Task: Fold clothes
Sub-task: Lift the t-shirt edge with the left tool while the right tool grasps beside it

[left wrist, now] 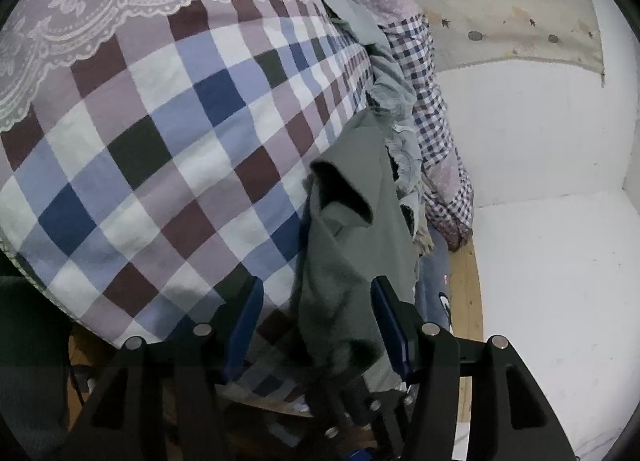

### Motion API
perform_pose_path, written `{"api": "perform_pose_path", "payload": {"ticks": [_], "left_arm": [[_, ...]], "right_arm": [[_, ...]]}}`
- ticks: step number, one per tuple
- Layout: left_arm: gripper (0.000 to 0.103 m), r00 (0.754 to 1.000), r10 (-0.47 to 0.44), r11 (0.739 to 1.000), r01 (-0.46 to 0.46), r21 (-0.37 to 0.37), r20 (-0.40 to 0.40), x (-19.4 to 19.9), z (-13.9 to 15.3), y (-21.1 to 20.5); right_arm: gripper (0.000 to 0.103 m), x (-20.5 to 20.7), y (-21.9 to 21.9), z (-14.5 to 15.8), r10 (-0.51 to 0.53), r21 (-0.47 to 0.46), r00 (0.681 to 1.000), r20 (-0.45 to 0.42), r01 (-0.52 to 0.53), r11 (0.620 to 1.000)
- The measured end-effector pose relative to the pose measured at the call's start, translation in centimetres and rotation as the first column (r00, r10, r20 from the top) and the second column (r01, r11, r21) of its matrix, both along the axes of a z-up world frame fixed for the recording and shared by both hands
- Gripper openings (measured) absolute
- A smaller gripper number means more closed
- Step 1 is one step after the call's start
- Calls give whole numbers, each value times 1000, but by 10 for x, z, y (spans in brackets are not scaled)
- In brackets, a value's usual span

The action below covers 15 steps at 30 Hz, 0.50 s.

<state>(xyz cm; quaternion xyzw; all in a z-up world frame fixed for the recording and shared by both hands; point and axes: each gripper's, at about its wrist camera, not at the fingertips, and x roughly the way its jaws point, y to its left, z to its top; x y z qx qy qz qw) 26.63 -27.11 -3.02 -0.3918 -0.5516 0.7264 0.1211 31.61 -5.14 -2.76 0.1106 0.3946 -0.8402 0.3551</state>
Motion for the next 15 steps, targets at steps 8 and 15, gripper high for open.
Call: {"api": "perform_pose_path", "payload": {"ticks": [8,15], "left_arm": [[59,999,29,999,-30,28,16,14,-2,-9],[8,1000,18,1000,-18,12,26,11,-3,-3]], "right_arm": [[1,6,2,0,2,-10,999,33,-2,1000],[3,12,2,0,17,0,999,34,-17,1000]]}}
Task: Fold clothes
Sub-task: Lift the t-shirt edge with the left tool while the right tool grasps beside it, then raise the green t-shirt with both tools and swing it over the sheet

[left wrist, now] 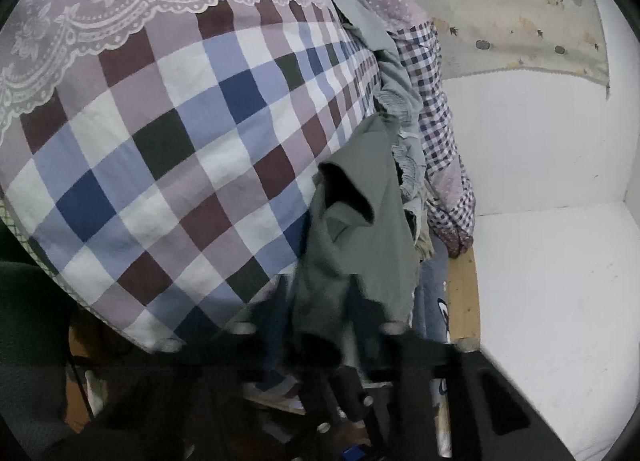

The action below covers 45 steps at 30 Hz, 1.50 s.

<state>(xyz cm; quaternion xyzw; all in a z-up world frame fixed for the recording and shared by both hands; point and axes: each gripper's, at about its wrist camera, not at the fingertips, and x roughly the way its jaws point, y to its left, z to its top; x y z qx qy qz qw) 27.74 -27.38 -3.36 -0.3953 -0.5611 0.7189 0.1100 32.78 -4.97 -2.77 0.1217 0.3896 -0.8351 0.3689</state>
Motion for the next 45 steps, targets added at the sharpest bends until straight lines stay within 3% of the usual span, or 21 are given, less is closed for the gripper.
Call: {"api": "perform_pose_path", "payload": {"ticks": [2,3,6,7,9,12,19,21,23,25,26,27,28,29,30,31,34,37,40,45], "left_arm": [[4,1000,5,1000,-5,-11,-15,1,4,0],[4,1000,6,1000,-7,-13,-30,3,7,0],[3,997,9,1000,-10,-13,-73,9,16,-1],[3,996,8,1000,-9,-7,-88,8,19,0],[2,994,1,1000,-1,2,-110,7,22,0],[2,988,-20,1000,22,12,-156,8,30,3],[2,962,-91,994,101,27,-257,1,51,12],[2,963,-96,994,105,26,-250,0,51,12],[2,965,-94,994,105,33,-244,-1,49,11],[2,966,-91,994,103,37,-244,-3,50,9],[2,966,-90,994,102,39,-244,-4,51,8],[4,967,-81,995,93,42,-241,-5,51,5],[14,969,-70,996,83,45,-239,-7,50,2],[24,970,-59,996,72,47,-236,-8,50,-2],[50,971,-43,997,55,44,-235,-12,50,-7],[66,972,-27,999,37,40,-233,-16,51,-12],[72,970,-30,999,36,18,-242,-38,53,-17],[72,968,-107,994,98,-52,-226,-72,59,-11],[72,960,-194,978,174,-113,-203,-114,60,-1],[72,937,-294,952,270,-147,-187,-176,50,6]], "right_arm": [[5,2,0,-2,4,11,1000,-4,-4,1000],[10,2,0,-3,1,16,1000,-13,0,1000],[52,2,2,-3,-22,8,998,-55,22,1000],[61,2,3,-3,-31,2,997,-71,31,1000],[67,-2,2,-1,-54,1,994,-95,55,998],[68,-8,1,-2,-91,7,991,-98,92,996],[67,-38,-4,7,-173,5,979,-108,174,985],[65,-44,-8,9,-178,7,977,-119,180,984],[52,-50,-11,11,-183,10,974,-130,186,982],[24,-57,-14,13,-190,12,972,-137,193,981],[18,-61,-14,15,-196,10,972,-128,199,980],[12,-65,-13,16,-201,7,972,-119,203,979],[4,-67,-12,19,-199,1,974,-106,200,980],[4,-69,-10,21,-197,-5,976,-94,198,980],[4,-71,-9,23,-196,-10,977,-82,195,981],[4,-73,-7,26,-193,-17,979,-70,193,981],[4,-77,-1,35,-184,-40,982,-44,183,982],[4,-80,8,44,-184,-69,983,-26,182,981],[3,-80,13,54,-186,-97,983,-12,184,978],[4,-79,24,70,-179,-137,984,21,180,974]]}}
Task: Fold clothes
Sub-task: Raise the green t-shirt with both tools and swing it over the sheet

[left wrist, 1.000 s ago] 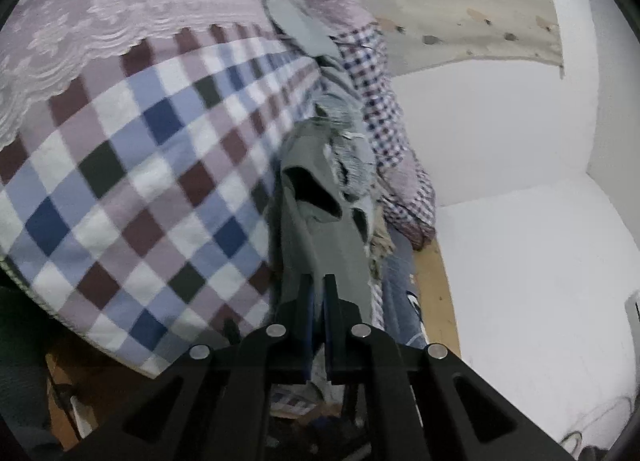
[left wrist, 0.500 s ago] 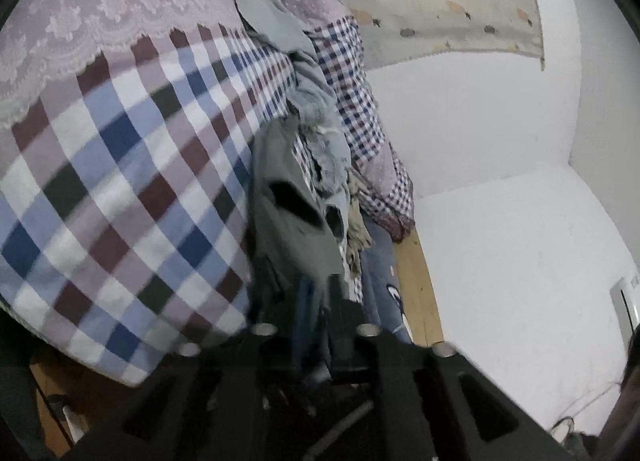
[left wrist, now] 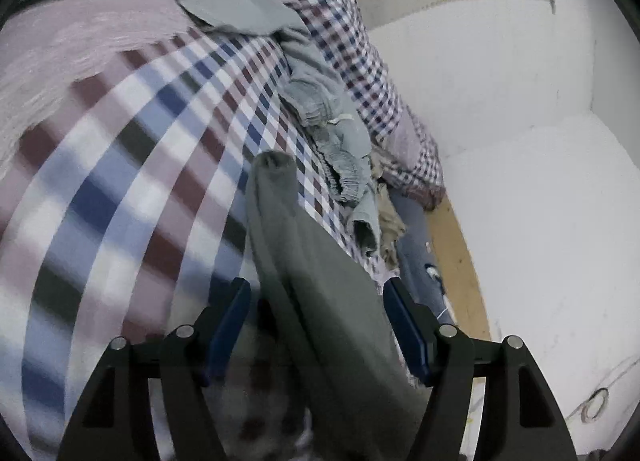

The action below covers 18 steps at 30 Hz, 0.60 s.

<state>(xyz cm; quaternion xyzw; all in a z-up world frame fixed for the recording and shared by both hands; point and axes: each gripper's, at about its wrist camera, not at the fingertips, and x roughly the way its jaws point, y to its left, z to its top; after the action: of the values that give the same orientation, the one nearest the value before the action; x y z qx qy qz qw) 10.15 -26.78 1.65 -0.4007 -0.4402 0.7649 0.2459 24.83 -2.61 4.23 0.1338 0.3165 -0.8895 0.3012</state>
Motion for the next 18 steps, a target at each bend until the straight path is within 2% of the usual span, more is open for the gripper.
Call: {"api": "perform_pose_path", "payload": {"ticks": [6,9,10,11,12,13,15,18], "left_arm": [[71,995,-93,992,95,-79,29,-50,-12,16],[55,993,-112,987,116,-108,45,-66,-16,23],[43,992,-118,985,123,-117,51,-71,-17,25],[36,992,-116,986,122,-118,54,-77,-19,28],[19,992,-112,987,117,-112,56,-80,-19,28],[13,993,-107,988,113,-106,57,-83,-19,27],[8,995,-92,991,96,-93,40,-84,-14,26],[7,996,-91,994,89,-61,-26,-77,7,25]], "right_arm": [[4,10,14,11,9,-32,999,34,-8,999],[4,11,22,13,12,-33,999,37,-10,999],[4,11,24,13,12,-32,999,38,-11,999],[4,12,26,12,10,-28,999,39,-9,1000],[4,13,28,11,9,-24,999,41,-8,1000],[4,14,30,10,8,-20,999,42,-7,1000],[4,16,31,5,4,-11,999,49,-3,1000],[4,15,30,-1,-7,-3,997,77,7,1000]]}}
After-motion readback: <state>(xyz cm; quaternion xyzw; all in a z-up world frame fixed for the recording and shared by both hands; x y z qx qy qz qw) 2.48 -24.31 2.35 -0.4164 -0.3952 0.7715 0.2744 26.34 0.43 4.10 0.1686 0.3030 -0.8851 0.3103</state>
